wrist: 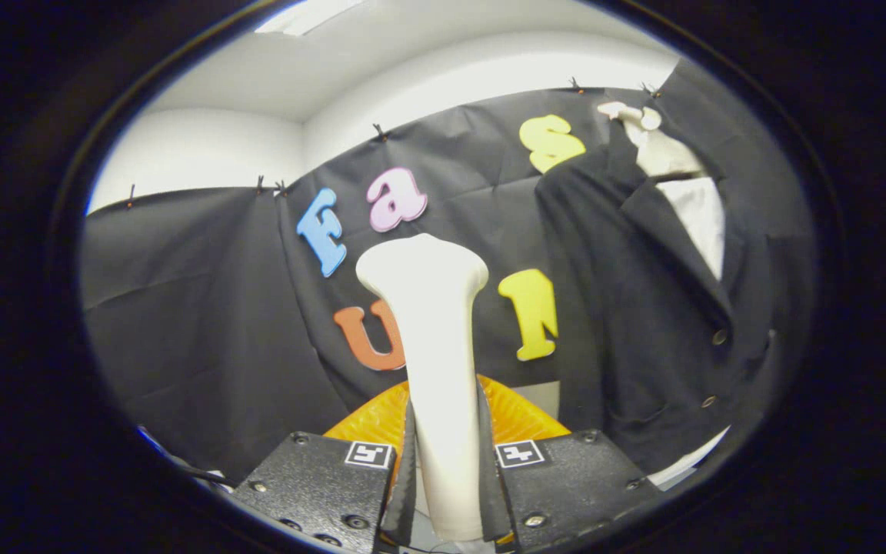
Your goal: Iron the clothes twice with a garment steamer, once on the left side and once on the right side.
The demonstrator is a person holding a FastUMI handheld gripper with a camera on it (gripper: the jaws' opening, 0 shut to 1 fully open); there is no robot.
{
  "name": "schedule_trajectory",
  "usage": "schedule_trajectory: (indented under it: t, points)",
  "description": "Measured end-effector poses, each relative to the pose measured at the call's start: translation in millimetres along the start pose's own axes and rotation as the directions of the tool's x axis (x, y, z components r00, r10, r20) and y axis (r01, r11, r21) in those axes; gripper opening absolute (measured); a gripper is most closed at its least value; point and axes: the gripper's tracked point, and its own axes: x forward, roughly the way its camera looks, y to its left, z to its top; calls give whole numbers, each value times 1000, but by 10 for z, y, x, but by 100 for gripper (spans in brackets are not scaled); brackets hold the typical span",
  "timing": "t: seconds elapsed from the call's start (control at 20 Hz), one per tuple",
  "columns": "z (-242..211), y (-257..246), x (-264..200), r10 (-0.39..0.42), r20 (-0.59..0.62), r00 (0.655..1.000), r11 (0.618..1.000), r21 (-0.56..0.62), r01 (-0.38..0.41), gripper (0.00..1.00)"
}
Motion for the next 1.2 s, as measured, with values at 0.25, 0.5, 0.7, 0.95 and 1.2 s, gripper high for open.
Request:
schedule_trajectory:
  t: [0.25, 0.5, 0.7, 0.95, 1.2]
  points:
    - [570, -615, -282, -126, 95, 988, 992, 25, 124, 36]
    - [908, -1129, -349, -224, 149, 963, 975, 44, 219, 36]
    - [1097, -1410, -255, -270, 188, 945, 962, 9, 273, 36]
    - [1047, -1644, -29, -338, 193, 921, 934, -46, 353, 36]
    - [783, -1717, 139, -358, 151, 921, 927, -61, 370, 36]
